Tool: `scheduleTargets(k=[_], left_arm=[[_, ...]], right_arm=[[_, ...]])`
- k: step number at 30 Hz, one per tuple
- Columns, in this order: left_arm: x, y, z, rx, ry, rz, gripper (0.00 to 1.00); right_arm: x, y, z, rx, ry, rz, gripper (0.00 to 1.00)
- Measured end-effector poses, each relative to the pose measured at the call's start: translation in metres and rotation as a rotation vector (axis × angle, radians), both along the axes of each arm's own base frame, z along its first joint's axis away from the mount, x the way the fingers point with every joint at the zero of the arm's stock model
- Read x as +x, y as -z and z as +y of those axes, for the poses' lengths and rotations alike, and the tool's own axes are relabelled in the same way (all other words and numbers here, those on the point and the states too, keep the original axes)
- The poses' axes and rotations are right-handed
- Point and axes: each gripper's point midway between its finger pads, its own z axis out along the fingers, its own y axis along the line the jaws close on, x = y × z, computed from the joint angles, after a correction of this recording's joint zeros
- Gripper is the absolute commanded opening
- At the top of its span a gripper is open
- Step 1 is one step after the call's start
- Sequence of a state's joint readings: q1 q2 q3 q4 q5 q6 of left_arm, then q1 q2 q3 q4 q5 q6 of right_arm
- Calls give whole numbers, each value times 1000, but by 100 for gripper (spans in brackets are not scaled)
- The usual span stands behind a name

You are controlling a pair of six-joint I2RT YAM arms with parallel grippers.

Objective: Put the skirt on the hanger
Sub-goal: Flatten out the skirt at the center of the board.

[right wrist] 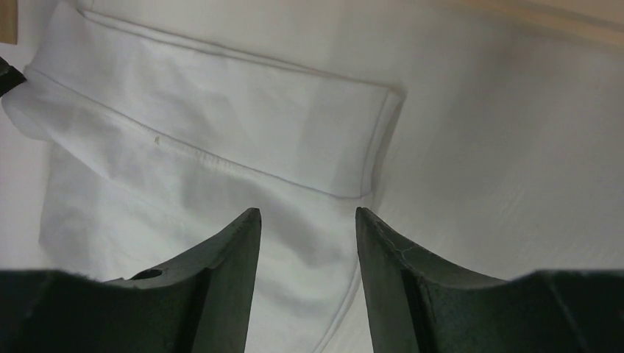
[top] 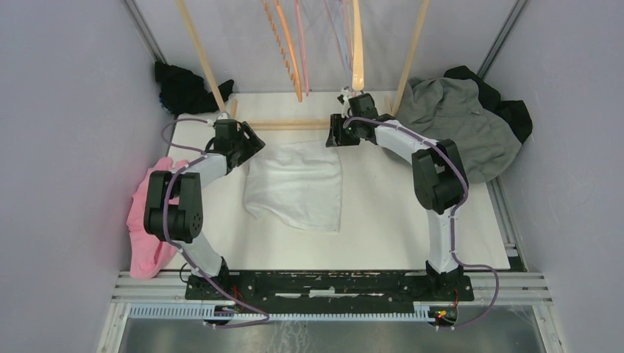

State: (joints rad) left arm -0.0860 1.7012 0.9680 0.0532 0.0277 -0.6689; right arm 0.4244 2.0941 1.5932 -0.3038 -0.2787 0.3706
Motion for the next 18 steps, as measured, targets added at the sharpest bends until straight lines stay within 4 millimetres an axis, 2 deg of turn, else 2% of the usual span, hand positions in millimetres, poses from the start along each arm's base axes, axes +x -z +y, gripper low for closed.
scheduleTargets(k=[6,11,18], left_arm=[[3,4,3,11,1,8,76],[15,4,2,26,18,-6,76],[23,21,1,36,31,21,75]], right_arm=[[13,15,2,-32,-3,10,59],[20,29,-7,-98,27,18,59],[31,39,-13,-156,48,21,59]])
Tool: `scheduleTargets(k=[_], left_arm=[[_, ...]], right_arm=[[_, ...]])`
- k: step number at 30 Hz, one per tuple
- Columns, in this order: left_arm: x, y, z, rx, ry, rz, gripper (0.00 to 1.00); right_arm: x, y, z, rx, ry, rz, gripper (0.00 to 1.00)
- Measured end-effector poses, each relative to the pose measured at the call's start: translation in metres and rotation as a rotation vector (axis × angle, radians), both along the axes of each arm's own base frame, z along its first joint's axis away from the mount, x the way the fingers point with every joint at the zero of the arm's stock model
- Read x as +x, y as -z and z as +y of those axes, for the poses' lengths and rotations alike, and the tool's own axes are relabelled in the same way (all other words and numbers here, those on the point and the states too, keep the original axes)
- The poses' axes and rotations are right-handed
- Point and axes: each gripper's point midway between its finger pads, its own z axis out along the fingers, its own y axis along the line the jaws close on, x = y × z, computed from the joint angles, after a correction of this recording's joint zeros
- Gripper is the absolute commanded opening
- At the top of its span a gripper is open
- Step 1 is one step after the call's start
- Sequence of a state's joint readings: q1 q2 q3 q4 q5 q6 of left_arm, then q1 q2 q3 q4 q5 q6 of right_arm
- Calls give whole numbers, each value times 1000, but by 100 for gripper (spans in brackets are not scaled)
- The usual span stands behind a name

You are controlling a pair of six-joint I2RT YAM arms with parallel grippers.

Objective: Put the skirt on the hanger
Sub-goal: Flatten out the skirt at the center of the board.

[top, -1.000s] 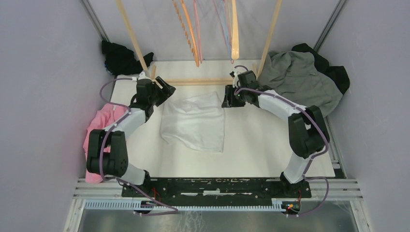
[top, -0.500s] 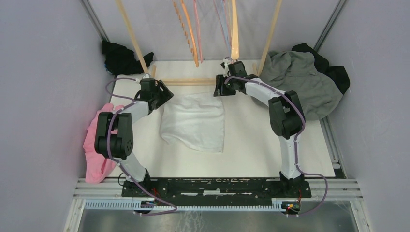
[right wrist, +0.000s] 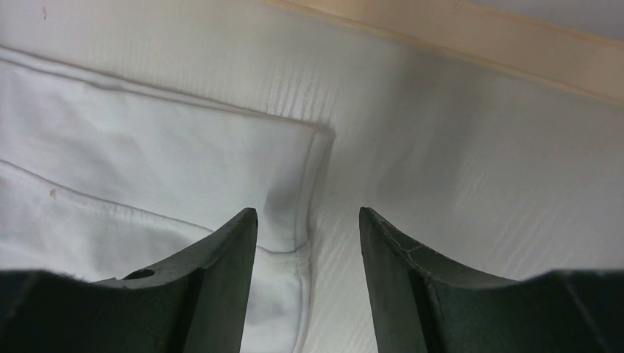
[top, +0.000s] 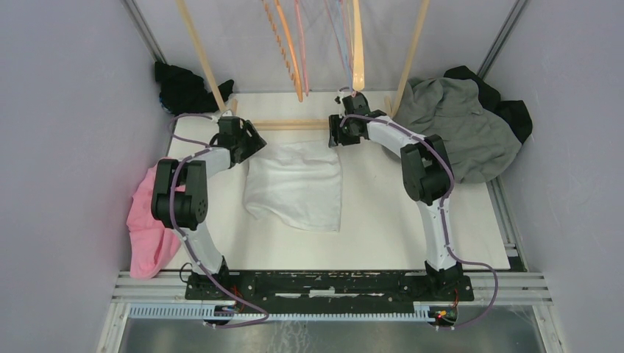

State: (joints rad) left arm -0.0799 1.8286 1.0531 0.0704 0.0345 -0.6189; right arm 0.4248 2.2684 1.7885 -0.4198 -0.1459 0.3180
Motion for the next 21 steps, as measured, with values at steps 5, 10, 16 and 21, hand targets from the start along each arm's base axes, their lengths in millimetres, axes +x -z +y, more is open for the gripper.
scheduleTargets(k=[5,10,16,21], left_arm=[[-2,7,-1,-1,5,23,71],[5,8,-5,-7,30,18,25],[11,12,-10,-16,59,17,3],[16,5,-15,-29,82,-13,3]], right_arm=[[1,10,4,1,-12,13,58],[0,12,11,4,-21,10,26],[0,16,13,4,-16,10,9],[-1,13,6,-9,3,-18,6]])
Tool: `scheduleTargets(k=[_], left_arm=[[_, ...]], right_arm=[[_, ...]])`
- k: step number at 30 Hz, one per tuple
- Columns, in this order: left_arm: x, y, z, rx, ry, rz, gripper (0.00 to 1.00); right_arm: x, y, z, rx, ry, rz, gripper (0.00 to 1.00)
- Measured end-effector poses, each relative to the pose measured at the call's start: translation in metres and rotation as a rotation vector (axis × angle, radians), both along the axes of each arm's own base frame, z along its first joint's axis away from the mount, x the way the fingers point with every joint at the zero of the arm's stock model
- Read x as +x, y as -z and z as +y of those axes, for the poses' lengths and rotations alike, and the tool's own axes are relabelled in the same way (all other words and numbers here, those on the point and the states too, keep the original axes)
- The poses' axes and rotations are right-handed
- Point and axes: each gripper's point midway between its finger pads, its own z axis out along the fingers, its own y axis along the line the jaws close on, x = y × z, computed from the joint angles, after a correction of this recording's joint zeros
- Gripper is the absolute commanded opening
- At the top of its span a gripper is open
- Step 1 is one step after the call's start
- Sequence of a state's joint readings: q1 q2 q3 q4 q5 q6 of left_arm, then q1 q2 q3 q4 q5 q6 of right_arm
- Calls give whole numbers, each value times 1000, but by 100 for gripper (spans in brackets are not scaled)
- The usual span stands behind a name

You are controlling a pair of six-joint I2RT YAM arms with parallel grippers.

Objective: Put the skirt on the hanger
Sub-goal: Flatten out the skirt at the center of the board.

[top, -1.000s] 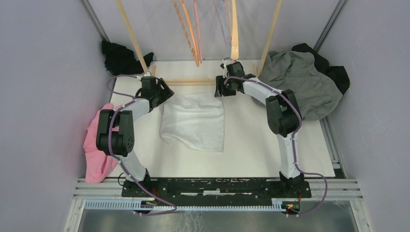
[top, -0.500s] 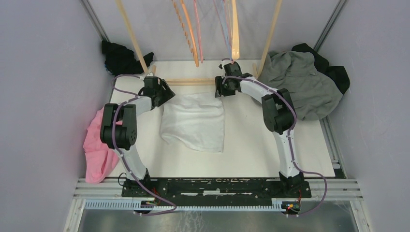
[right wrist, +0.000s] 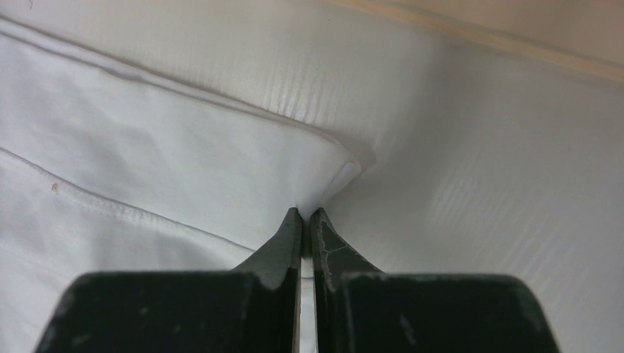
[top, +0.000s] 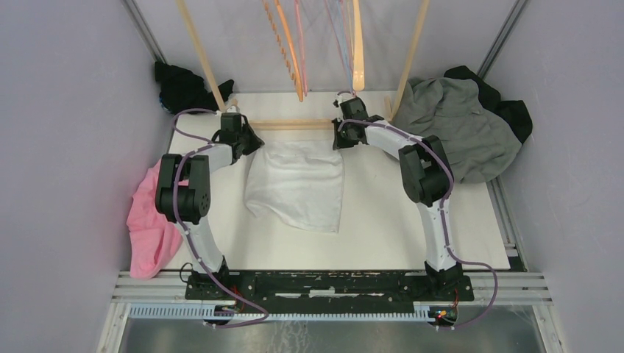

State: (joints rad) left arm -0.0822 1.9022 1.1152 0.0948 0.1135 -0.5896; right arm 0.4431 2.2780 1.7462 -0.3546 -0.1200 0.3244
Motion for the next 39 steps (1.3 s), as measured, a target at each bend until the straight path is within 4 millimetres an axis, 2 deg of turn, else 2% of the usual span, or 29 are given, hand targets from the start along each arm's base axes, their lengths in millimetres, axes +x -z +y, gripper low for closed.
scheduleTargets(k=[5,7,8,11,14,18,23,32,36,39], left_arm=[[7,-22,-10,-35,40,-69,3],[8,-36,-13,-46,53,-102,3],[8,-45,-15,-54,63,-120,3],[5,-79,-19,-66,79,-191,3],[-6,-121,-21,-79,93,-281,4],[-33,-171,-23,-95,103,-386,4],[-71,-221,-34,-115,131,-464,5],[-147,-272,-60,-156,210,-489,6],[-169,-292,-63,-168,212,-517,7],[-168,-294,-59,-158,183,-521,7]], right_arm=[[-3,-19,-12,-10,30,-52,5],[-2,-40,-17,10,42,-101,5],[-1,-44,-19,14,47,-110,5],[-1,-75,-24,51,53,-178,5],[-7,-107,-27,91,49,-237,5],[-32,-145,-30,149,19,-293,5],[-72,-187,-33,220,-31,-341,5],[-148,-280,-41,343,-126,-453,6],[-171,-298,-44,371,-157,-464,7],[-171,-290,-44,361,-156,-432,6]])
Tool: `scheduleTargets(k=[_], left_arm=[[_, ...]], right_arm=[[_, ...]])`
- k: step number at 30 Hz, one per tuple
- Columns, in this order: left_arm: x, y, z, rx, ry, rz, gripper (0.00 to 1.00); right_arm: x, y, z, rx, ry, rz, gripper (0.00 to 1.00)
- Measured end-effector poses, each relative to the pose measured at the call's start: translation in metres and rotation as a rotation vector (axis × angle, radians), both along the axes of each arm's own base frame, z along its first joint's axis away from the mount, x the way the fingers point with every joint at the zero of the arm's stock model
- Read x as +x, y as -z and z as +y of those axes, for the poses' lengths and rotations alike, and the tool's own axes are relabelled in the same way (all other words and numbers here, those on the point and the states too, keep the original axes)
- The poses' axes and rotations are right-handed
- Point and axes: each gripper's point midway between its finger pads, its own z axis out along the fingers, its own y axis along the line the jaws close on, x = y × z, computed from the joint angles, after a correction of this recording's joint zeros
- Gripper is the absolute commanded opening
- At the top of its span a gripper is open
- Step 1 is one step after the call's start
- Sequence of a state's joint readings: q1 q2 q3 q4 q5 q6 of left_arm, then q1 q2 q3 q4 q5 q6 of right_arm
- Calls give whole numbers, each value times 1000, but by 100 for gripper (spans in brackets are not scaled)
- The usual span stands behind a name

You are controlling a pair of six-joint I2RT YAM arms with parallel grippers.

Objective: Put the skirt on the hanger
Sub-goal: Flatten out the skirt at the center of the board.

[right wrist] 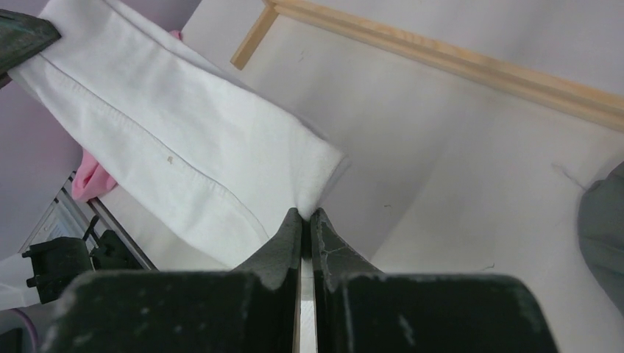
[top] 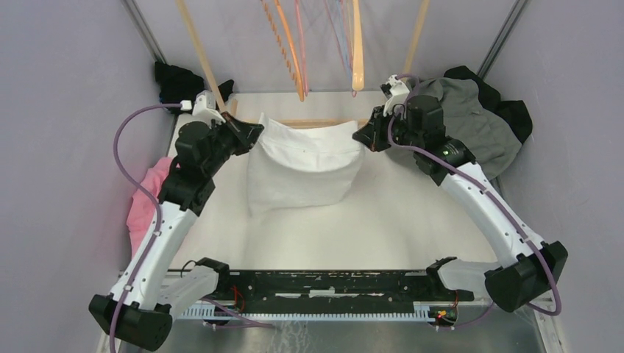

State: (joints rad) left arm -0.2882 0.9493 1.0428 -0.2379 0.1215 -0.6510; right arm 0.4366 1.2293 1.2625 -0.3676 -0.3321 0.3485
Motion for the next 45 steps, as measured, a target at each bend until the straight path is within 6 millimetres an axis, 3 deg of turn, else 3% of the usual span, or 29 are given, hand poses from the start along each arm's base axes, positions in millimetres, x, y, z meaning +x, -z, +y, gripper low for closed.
scheduleTargets(k=[5,9,13,14,15,16,18,20,23,29,31,35,39,42,45], left_arm=[[34,35,-1,26,-53,84,11],[76,109,5,91,-138,220,12],[109,174,28,123,-234,313,10],[119,188,36,122,-259,325,13],[127,198,41,120,-277,328,23],[134,204,44,116,-287,324,38],[150,215,48,108,-306,302,55],[162,224,50,99,-321,284,63],[179,232,51,96,-326,269,67],[190,220,51,78,-325,220,66],[185,213,49,77,-312,229,64],[166,193,41,76,-270,253,60],[133,171,10,87,-193,252,51],[100,176,-30,113,-93,274,44],[67,202,-59,161,-8,336,16]], right_arm=[[23,39,4,-61,36,98,5],[64,78,6,-120,90,186,3],[122,116,6,-132,151,251,4],[136,125,6,-130,163,260,7],[152,136,7,-131,173,271,10],[164,145,8,-130,180,277,18],[184,163,12,-133,190,286,44],[200,179,13,-147,206,291,58],[207,194,12,-163,225,304,66],[189,196,5,-176,223,316,66],[173,193,0,-185,213,332,65],[122,189,-11,-208,182,373,63],[62,201,-17,-236,145,430,62],[26,221,-16,-260,121,489,62],[5,243,-16,-283,110,543,62]])
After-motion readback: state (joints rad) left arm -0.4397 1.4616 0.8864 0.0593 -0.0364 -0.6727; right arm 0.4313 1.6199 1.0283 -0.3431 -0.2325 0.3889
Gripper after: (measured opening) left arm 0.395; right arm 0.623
